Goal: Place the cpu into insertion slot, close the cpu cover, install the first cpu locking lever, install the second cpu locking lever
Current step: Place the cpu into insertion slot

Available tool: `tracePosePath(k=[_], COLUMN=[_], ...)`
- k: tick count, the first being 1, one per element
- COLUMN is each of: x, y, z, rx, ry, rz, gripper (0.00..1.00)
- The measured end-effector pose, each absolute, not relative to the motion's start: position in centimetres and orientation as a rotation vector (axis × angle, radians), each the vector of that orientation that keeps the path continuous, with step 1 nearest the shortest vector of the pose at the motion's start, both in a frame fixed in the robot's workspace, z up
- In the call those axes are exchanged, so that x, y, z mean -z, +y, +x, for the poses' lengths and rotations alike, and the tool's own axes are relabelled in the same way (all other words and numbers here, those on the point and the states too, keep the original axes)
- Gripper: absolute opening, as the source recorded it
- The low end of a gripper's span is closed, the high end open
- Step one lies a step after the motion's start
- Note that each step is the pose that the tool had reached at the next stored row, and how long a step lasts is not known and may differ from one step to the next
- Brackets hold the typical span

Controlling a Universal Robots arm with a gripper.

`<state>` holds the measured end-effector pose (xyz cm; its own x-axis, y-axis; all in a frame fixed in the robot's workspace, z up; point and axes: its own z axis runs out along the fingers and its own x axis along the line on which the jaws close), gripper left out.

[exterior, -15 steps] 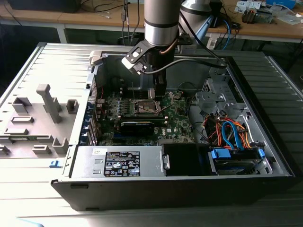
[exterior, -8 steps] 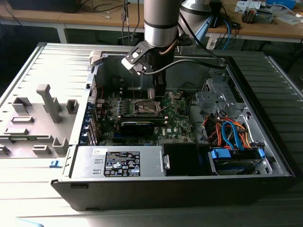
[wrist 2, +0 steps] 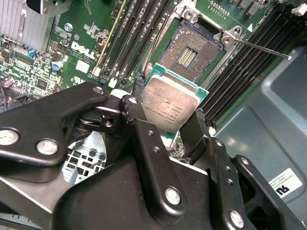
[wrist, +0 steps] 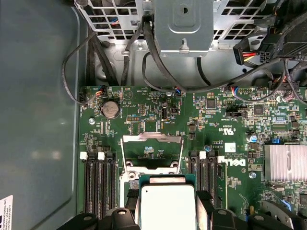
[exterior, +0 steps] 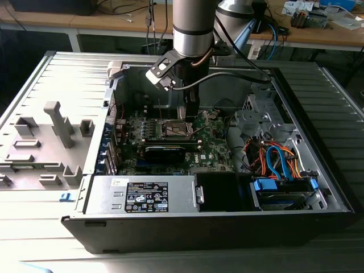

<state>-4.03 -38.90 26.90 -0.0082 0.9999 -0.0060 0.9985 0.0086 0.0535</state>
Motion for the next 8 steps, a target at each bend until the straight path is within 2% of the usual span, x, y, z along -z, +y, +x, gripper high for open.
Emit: tracePosePath(k=[8], x=[-26.67], y=[-38.9], z=[-4.03], rx=[-0.052], ry=[2.201], rz=[2.182], gripper=[0.55])
